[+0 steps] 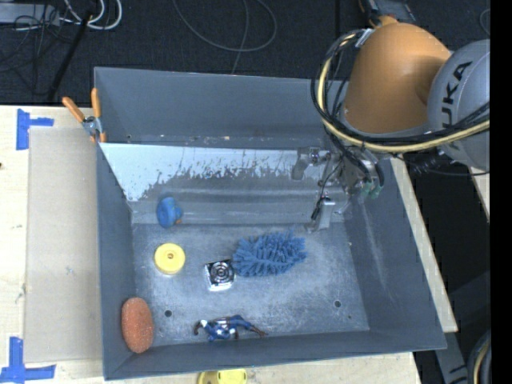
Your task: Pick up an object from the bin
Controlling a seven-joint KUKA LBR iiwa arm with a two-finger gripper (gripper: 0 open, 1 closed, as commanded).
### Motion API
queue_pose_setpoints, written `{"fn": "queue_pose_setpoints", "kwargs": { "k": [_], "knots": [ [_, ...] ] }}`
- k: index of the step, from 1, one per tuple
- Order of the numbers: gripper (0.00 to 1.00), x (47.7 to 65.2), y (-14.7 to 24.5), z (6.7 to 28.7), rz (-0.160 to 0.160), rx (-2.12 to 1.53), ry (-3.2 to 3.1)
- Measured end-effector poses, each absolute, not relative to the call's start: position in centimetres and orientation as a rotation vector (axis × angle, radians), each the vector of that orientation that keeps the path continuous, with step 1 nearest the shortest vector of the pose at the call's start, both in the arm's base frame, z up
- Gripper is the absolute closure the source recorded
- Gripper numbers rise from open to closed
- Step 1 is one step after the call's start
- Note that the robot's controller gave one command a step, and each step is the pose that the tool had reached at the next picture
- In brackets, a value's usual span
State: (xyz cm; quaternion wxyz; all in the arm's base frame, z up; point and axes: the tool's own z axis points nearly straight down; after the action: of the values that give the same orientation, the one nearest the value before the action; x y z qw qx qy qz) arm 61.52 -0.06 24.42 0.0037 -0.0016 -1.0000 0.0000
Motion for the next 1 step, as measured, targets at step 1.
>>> {"fn": "queue_pose_setpoints", "kwargs": {
  "k": [1],
  "knots": [
    [0.0, 61.61, -0.06, 24.93, 0.0, -0.005, -3.142]
  ]
}}
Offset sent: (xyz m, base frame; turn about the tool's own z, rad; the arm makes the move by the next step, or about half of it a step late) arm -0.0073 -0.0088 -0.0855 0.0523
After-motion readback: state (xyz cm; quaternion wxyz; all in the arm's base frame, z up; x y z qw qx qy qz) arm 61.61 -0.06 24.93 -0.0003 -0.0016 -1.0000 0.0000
